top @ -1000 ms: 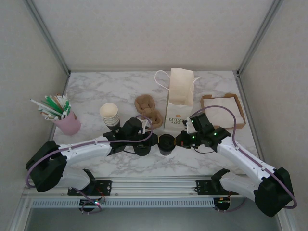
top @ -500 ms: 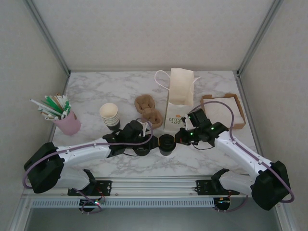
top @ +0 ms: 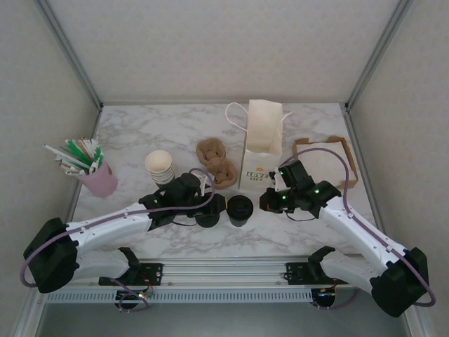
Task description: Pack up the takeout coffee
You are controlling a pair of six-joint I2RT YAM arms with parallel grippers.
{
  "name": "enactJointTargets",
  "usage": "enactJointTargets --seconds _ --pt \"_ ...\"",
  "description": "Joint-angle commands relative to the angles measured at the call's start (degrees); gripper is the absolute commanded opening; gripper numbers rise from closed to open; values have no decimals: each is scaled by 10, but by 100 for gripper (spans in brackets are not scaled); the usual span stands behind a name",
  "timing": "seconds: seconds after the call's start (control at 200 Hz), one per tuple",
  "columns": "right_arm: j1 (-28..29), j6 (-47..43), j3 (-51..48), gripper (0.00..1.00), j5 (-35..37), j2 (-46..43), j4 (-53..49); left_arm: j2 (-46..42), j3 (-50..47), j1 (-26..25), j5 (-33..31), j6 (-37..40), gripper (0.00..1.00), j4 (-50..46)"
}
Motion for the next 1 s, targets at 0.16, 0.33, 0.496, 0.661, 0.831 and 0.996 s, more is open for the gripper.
enactJointTargets --seconds 0.16,0.33,0.496,0.661,0.831,0.996 --pt "0 36 -51 0 -68 -16 56 33 35 31 15 42 25 -11" --pt "0 36 -50 0 -76 -3 71 56 46 36 25 52 23 -3" --pt "0 37 -44 0 -81 12 82 73 49 36 36 55 22 7" --pt "0 35 -43 0 -82 25 88 75 42 34 40 52 21 14" --pt "0 35 -43 0 -81 31 89 74 34 29 41 50 21 16" --pt "0 33 -40 0 -79 32 87 77 28 24 42 46 21 21"
